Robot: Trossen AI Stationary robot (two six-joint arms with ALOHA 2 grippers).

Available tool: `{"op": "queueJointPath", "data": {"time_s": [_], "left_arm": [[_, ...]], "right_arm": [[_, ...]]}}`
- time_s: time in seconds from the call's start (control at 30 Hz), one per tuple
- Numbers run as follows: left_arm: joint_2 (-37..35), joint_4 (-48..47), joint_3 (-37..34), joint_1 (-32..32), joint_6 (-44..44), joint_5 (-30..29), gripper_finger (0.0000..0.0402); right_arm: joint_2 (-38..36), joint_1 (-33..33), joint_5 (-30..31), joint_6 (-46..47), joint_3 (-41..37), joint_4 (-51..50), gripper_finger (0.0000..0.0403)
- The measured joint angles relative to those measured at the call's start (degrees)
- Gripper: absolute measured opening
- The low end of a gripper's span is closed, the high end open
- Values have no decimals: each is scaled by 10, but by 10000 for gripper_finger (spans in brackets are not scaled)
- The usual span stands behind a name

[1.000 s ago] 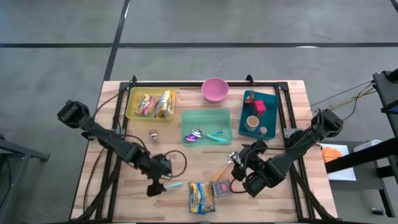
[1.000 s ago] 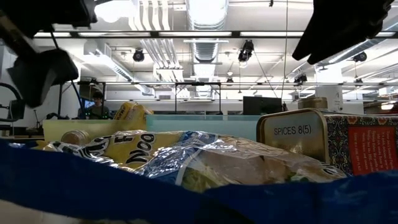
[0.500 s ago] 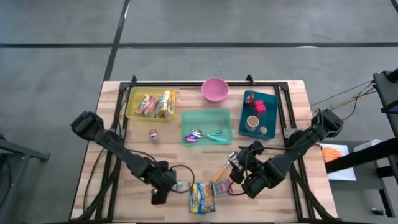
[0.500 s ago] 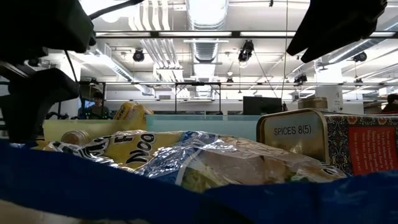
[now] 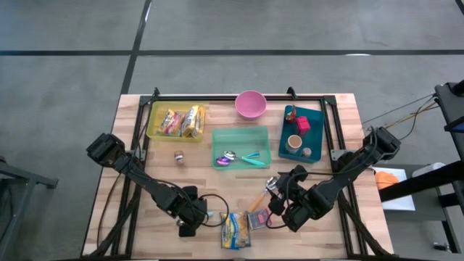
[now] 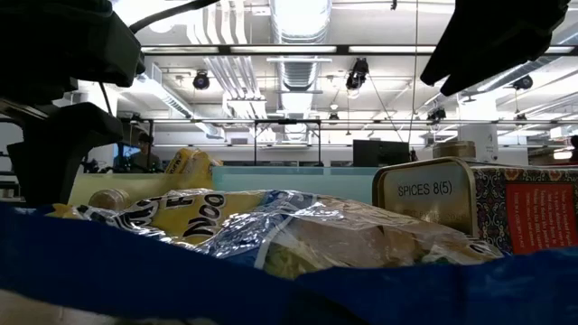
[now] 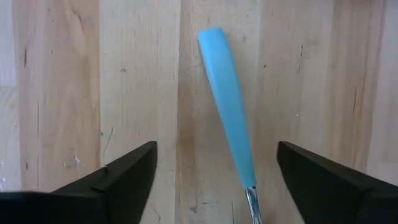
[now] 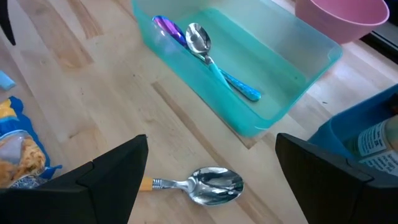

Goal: Pick & Place Food Item
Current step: Put the light blue spoon into the green bin

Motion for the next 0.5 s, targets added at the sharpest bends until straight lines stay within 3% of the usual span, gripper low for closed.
{"op": "queueJointPath", "data": {"time_s": [0.23, 0.5], "left_arm": [[5, 5, -1, -12, 5, 0, 234], [20, 8, -4, -21, 5, -3, 183]], "right_arm": [[0, 0, -4, 0, -2, 4, 350], [0, 0, -4, -5, -2, 16, 350]]}}
